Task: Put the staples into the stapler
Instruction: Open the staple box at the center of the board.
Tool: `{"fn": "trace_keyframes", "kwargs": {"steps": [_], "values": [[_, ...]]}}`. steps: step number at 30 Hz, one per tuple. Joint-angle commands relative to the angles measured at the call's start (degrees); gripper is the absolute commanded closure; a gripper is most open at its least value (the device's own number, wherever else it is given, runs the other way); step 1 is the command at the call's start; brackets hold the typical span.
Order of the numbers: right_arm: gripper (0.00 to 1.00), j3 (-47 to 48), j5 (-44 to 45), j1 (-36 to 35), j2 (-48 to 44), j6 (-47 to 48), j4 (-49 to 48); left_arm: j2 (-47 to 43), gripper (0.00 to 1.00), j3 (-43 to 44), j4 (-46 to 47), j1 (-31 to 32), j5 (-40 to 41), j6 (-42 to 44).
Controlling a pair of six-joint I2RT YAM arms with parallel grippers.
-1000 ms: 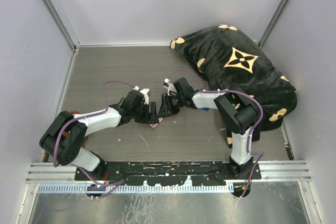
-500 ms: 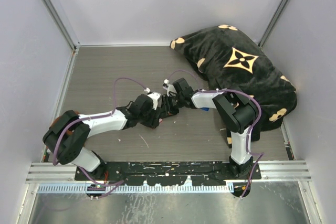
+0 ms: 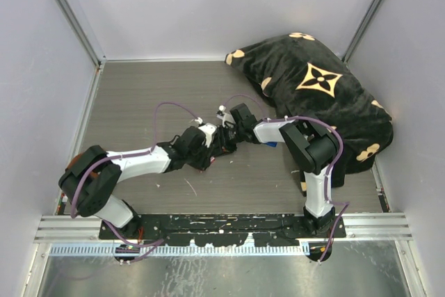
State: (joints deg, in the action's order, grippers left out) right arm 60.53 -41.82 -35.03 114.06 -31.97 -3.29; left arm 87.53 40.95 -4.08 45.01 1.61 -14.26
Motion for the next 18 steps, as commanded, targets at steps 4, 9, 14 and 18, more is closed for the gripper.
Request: {"fn": "trace_keyframes", "kwargs": {"steps": [4,9,14,18], "values": [[0.69,0.9,-7.1,-0.9,1.5,-3.2,-3.9,3.3,0.6,-0.2,0.5,1.6,-0.8,0.3],[0.7,0.6,-6.4,-1.0,0.9,-1.6,-2.3,3.1,0.58,0.1,0.5,1.9,-0.6,0.4],[0.81,-1.0,-2.1,-0.9,-1.3,-1.3,-1.9,0.2,0.47,0.2,0.1,1.9,0.8,-1.3],[0.87,-2.9,0.8,-0.9,-2.6,-1.7,-2.6,-5.1,0.34,0.4,-1.6,1.9,3.4,-4.5]]}}
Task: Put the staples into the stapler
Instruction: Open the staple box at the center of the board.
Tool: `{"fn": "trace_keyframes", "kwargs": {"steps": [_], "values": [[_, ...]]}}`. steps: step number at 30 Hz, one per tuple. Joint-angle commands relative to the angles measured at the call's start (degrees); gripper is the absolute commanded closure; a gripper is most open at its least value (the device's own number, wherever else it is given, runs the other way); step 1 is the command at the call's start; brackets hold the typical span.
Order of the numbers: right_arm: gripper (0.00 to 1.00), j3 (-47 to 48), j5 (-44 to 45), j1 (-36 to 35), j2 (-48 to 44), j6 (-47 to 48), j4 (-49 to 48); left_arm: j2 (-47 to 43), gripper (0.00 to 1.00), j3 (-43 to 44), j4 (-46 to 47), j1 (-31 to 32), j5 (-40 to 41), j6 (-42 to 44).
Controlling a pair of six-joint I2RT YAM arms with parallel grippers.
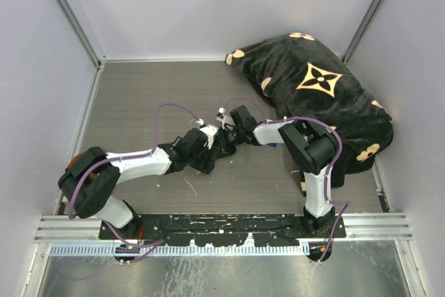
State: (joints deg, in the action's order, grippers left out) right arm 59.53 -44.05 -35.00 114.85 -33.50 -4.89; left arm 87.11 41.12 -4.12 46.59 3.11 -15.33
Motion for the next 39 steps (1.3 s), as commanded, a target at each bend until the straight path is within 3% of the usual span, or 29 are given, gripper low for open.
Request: {"fn": "trace_keyframes", "kwargs": {"steps": [1,3,6,9,14,28,37,39], "values": [[0.88,-2.6,3.4,-0.9,-3.7,-0.6,-1.6,-6.2,0.3,0.3,-2.2,0.4,2.6,-4.6],[0.9,-4.2,4.2,-0.7,-4.6,-1.9,-3.7,-9.4,0.24,0.3,-4.4,0.3,5.0,-8.3],[0.9,-7.7,4.9,-0.3,-5.8,-5.5,-9.2,-13.4,0.25,0.6,-10.8,0.0,8.5,-17.5],[0.9,-10.6,6.2,-0.2,-7.2,-8.8,-14.3,-15.9,0.36,-1.0,-14.9,-2.2,7.5,-27.1],[0.9,-13.7,7.6,-0.2,-8.3,-12.4,-19.5,-17.1,0.49,-5.6,-11.7,-4.6,1.4,-35.3],[0.91,-14.1,8.6,-0.2,-9.8,-11.1,-17.6,-7.6,0.65,-4.9,-9.6,-5.3,1.1,-37.8],[0.91,-14.2,9.1,-0.2,-10.4,-10.2,-16.1,-11.0,0.68,-6.9,-9.6,-5.4,5.3,-39.4],[0.91,-14.1,9.2,-0.2,-10.4,-10.0,-15.7,-12.4,0.65,-7.4,-9.5,-5.5,6.0,-40.0]]}}
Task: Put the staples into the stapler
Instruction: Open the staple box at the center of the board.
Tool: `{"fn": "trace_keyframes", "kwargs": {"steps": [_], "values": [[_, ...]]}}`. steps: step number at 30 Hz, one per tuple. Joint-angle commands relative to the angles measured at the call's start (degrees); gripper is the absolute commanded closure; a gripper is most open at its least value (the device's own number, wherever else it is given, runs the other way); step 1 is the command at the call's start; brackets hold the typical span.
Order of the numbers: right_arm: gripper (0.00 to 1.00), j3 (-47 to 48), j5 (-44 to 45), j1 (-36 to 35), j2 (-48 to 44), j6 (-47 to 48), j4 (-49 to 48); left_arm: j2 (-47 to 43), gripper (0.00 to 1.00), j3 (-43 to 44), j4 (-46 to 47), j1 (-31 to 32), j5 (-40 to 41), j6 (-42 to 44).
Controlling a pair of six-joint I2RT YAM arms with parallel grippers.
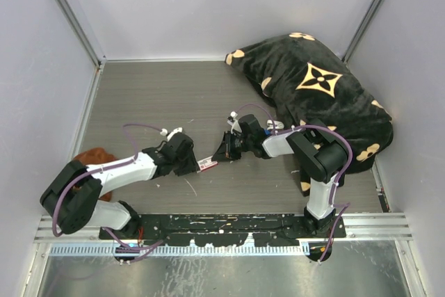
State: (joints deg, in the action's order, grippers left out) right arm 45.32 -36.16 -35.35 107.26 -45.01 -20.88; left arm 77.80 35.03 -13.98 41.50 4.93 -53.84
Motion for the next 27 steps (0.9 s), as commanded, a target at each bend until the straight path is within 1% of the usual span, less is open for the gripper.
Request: {"fn": "trace_keyframes", "kwargs": {"steps": [1,6,13,16,19,22,27], "values": [[0.91,0.1,1.3,0.1,-2.9,1.7,0.4,-3.7,0.64,-1.3,0.1,-0.4,4.6,-1.6],[0.91,0.4,1.4,0.1,-2.9,1.9,1.1,-4.4,0.63,-1.2,-0.3,-0.5,5.9,-1.0],[0.91,0.6,1.4,0.2,-3.1,2.2,1.5,-0.3,0.63,-0.3,1.5,-0.7,3.6,-0.6],[0.91,0.6,1.7,0.2,-3.4,2.4,1.9,1.7,0.64,1.0,0.5,-0.8,3.3,0.3],[0.91,0.5,2.7,0.1,-4.1,2.8,2.5,2.8,0.69,1.4,0.2,-0.8,3.2,0.8],[0.9,0.6,3.8,0.1,-4.8,3.2,3.6,3.1,0.77,1.1,1.6,-0.9,2.8,0.8],[0.89,0.6,5.2,0.1,-5.6,3.5,4.2,4.0,0.93,2.5,1.3,-1.7,2.3,2.0]]}}
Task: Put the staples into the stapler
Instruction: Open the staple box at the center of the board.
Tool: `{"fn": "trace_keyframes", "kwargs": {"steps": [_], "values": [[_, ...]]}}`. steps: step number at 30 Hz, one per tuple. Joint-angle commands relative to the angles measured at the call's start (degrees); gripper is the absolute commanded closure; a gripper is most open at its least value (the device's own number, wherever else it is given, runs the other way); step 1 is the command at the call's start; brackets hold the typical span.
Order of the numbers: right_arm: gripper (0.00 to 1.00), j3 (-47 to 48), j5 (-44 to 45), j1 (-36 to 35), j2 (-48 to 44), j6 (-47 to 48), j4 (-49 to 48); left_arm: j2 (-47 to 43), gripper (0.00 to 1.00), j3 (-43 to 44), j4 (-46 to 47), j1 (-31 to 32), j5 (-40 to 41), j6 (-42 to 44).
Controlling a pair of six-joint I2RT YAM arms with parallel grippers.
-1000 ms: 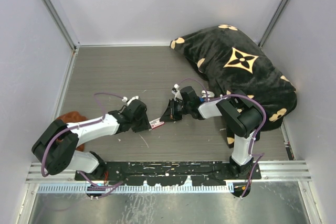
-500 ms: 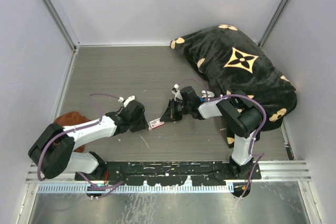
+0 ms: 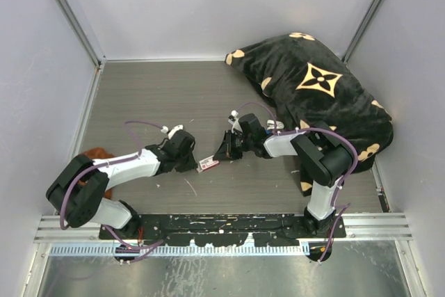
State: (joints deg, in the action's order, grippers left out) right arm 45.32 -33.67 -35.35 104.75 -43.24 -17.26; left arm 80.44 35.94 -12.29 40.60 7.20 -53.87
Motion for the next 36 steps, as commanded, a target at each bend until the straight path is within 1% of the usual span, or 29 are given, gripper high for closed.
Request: {"fn": "trace_keyframes", "kwargs": {"steps": [1,2,3,7,10,15,18,23,26,28,29,30,32,34,36], "values": [[0.89,0.5,3.1,0.1,-3.3,1.6,0.7,1.5,0.96,2.0,-0.6,-1.1,0.1,2.6],[0.89,0.5,3.4,0.2,-3.4,1.6,0.9,1.4,0.99,2.4,-1.2,-1.6,0.1,3.2],[0.89,0.4,3.7,0.4,-3.5,1.5,0.9,1.4,1.0,2.8,-1.6,-2.2,0.2,3.8],[0.89,-0.3,4.6,1.0,-4.2,1.1,0.8,1.0,1.0,4.4,-3.4,-5.2,-0.5,7.5],[0.88,-0.3,4.6,1.4,-4.5,1.2,0.6,1.9,1.0,7.1,-6.7,-7.5,-1.2,11.9],[0.86,0.0,4.6,1.3,-4.3,1.2,0.6,6.0,1.0,13.0,-14.0,-11.2,-0.6,20.1],[0.84,0.1,4.6,1.4,-4.2,1.3,0.6,8.7,1.0,16.4,-16.3,-13.5,-0.6,24.5],[0.77,0.2,4.8,1.4,-6.1,3.6,2.2,14.8,1.0,23.8,-20.0,-15.8,0.8,30.6],[0.66,0.9,6.7,1.4,-9.4,7.1,6.0,19.1,0.99,28.5,-22.3,-16.5,2.8,32.7],[0.6,1.8,8.3,1.3,-11.9,9.6,9.6,21.8,0.96,31.0,-22.8,-16.7,3.7,33.8],[0.54,2.3,9.1,1.4,-13.3,10.9,11.7,22.6,0.94,32.0,-22.5,-16.9,3.8,34.1],[0.47,2.8,9.9,1.3,-14.6,12.1,13.4,23.2,0.88,32.8,-22.0,-17.2,3.7,34.3],[0.37,4.2,12.4,1.3,-17.3,14.9,18.0,24.1,0.7,34.6,-21.7,-18.0,3.5,34.4],[0.33,5.8,16.3,1.3,-19.7,17.8,23.3,24.2,0.48,36.4,-22.1,-18.6,4.2,34.5],[0.31,7.2,21.5,1.5,-22.1,20.8,28.2,23.3,0.32,37.7,-22.7,-18.8,6.2,35.4]]}}
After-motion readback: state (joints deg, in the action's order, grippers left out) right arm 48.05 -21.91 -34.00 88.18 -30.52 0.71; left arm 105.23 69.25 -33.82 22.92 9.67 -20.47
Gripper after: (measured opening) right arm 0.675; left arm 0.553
